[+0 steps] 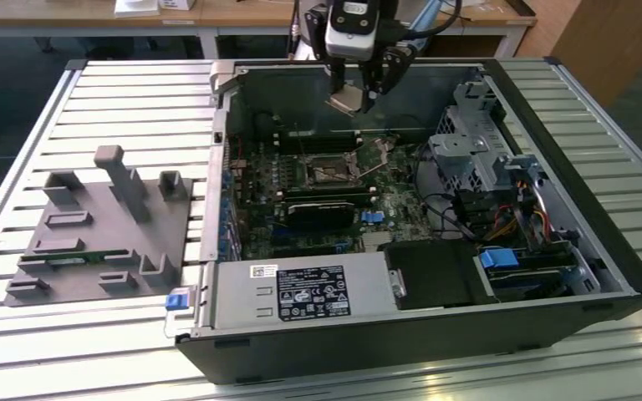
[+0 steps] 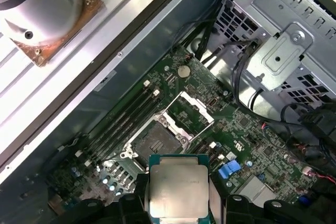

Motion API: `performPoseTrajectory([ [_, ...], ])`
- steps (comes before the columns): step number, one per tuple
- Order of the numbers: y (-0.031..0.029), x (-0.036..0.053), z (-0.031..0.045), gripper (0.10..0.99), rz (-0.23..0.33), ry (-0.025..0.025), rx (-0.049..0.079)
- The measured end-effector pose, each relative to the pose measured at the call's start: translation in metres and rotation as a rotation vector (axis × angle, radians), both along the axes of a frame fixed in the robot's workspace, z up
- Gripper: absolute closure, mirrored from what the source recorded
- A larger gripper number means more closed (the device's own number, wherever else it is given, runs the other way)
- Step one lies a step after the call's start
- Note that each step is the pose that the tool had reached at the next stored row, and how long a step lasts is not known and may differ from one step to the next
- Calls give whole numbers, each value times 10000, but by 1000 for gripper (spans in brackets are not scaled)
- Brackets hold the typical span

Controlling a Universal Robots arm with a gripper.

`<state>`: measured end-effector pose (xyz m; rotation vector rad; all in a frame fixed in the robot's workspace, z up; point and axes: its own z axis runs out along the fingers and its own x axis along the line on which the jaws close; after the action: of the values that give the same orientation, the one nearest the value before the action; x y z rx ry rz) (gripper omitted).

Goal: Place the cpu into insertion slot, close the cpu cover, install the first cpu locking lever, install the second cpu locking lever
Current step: 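Place the cpu into insertion slot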

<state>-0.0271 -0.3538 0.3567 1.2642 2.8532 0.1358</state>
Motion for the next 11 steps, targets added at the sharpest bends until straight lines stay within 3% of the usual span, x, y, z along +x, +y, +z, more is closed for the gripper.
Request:
performPoseTrajectory([
  [11,0,-9,-7,549,-562,0,0],
])
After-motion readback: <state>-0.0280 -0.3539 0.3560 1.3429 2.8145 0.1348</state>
